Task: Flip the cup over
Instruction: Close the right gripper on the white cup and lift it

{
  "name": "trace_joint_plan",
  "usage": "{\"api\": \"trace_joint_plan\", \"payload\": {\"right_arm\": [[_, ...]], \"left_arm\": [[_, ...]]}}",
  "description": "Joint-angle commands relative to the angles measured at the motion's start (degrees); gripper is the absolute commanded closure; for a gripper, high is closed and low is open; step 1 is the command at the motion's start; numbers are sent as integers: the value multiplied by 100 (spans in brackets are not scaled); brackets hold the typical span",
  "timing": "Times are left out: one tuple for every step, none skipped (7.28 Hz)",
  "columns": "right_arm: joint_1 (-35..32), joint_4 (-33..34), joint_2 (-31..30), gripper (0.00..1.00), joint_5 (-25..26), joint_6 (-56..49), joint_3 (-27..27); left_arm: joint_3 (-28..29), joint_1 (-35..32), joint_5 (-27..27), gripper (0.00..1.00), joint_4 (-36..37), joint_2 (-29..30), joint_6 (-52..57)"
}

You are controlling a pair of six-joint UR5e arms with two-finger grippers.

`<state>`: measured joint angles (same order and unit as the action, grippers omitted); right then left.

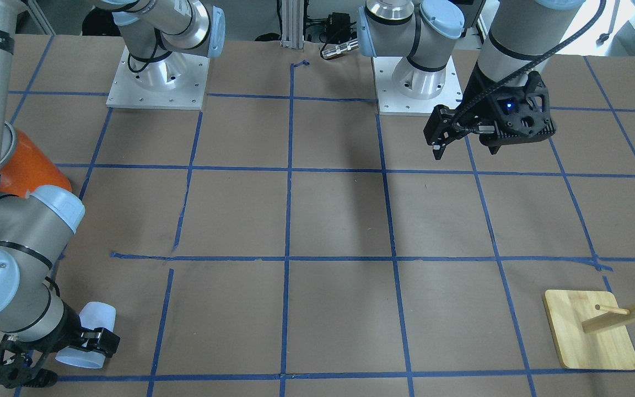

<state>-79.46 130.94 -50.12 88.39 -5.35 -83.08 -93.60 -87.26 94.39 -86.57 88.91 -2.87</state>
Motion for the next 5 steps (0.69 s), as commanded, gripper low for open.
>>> {"api": "trace_joint_plan", "payload": {"right_arm": [[1, -25, -15, 56, 64, -167, -7], [-8, -77, -68, 73, 47, -177, -42], [-42, -113, -112, 87, 56, -186, -85], [-104, -130, -199, 95, 64, -186, -86], [-287, -366, -339, 100, 125, -203, -68]], "left_arm": [[0, 7, 9, 0, 0, 12, 6], [-9, 7, 1, 0, 0, 21, 6], [-35, 7, 1, 0, 9, 12, 6], [-61, -2, 1, 0, 35, 12, 6], [-70, 7, 1, 0, 35, 3, 6]]}}
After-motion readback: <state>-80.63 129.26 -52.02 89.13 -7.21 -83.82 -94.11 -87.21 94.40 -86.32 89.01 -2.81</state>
